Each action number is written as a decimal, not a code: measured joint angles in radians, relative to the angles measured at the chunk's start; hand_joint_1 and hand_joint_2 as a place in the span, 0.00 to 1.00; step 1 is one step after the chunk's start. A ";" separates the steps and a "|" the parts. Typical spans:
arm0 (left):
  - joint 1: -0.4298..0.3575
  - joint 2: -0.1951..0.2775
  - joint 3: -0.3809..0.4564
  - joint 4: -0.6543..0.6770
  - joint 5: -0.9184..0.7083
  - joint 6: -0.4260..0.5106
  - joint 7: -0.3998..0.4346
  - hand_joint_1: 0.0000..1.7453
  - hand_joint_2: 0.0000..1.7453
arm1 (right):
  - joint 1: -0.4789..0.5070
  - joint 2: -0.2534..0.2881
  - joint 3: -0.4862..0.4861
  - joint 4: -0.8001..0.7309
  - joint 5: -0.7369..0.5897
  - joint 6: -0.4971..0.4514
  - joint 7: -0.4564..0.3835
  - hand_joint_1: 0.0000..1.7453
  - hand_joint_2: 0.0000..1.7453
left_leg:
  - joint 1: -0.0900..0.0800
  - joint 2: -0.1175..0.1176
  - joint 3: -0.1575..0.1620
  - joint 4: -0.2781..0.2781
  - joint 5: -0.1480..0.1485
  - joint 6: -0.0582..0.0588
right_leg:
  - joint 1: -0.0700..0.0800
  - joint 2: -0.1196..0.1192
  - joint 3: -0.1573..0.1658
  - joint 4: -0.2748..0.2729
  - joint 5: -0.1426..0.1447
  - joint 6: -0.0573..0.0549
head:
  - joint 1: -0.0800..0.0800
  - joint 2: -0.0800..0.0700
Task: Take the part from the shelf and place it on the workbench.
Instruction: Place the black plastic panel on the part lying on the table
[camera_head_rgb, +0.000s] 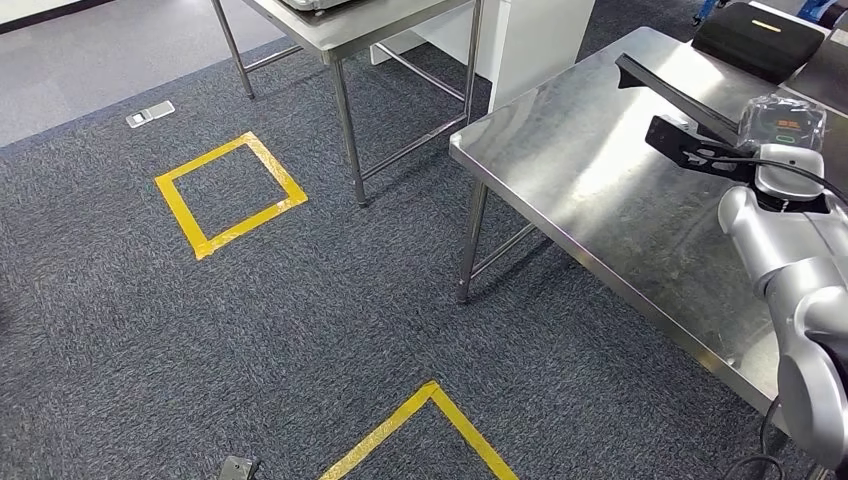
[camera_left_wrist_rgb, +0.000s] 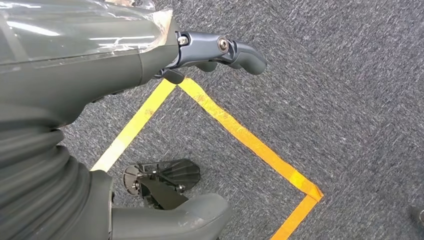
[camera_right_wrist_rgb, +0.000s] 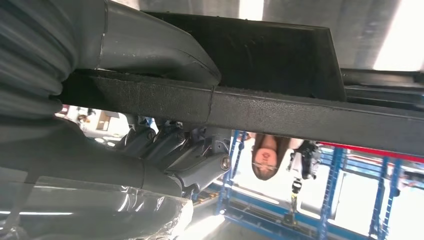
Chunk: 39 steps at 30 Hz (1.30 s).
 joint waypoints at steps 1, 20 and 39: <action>0.000 0.000 0.001 0.000 0.000 0.002 0.000 0.00 1.00 | -0.001 -0.002 -0.002 0.000 0.001 0.002 0.004 0.91 1.00 | 0.000 0.000 0.001 0.000 0.000 0.000 | 0.000 0.000 0.001 0.000 0.000 0.000 | 0.000 0.000; 0.000 -0.002 0.019 0.000 -0.002 0.022 -0.005 0.00 1.00 | -0.002 -0.078 -0.047 0.004 0.022 0.021 0.007 0.91 1.00 | 0.000 0.000 0.026 -0.023 0.000 0.001 | 0.000 0.000 0.026 -0.023 0.000 0.000 | 0.000 0.000; 0.005 -0.004 0.048 0.000 0.015 0.040 -0.033 0.00 1.00 | 0.016 -0.092 -0.075 0.006 0.007 0.064 0.010 0.91 1.00 | 0.000 -0.001 0.030 -0.029 0.000 0.001 | 0.000 0.000 0.029 -0.029 0.000 0.000 | 0.000 0.000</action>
